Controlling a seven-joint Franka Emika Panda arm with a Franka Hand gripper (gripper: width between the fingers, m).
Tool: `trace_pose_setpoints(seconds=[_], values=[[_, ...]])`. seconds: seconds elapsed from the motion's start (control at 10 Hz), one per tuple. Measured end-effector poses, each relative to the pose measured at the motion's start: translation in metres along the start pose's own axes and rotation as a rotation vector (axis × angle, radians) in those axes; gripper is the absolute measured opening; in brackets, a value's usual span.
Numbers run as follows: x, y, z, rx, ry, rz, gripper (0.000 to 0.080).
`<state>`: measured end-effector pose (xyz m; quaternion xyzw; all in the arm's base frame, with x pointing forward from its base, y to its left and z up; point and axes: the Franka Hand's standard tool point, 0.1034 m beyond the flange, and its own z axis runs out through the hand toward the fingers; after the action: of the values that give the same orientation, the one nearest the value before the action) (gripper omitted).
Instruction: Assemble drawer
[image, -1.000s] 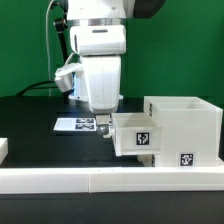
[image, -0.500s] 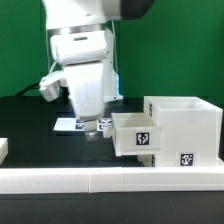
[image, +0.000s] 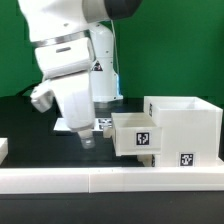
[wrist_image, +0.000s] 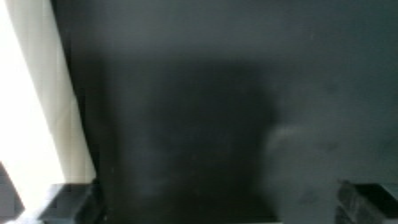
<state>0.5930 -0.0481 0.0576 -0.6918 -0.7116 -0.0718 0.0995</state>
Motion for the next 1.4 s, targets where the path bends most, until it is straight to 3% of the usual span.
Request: trace_pose_setpoints(seconds=[0.3, 1.0, 1.2, 1.4], values=[[0.021, 0.005, -0.002, -0.009, 0.005, 0.004, 0.0649], [0.026, 0.000, 0.005, -0.002, 0.011, 0.000, 0.0649], [0.038, 0.003, 0.007, 0.008, 0.000, 0.013, 0.0649], [0.061, 0.004, 0.011, 0.013, 0.001, 0.040, 0.0649]])
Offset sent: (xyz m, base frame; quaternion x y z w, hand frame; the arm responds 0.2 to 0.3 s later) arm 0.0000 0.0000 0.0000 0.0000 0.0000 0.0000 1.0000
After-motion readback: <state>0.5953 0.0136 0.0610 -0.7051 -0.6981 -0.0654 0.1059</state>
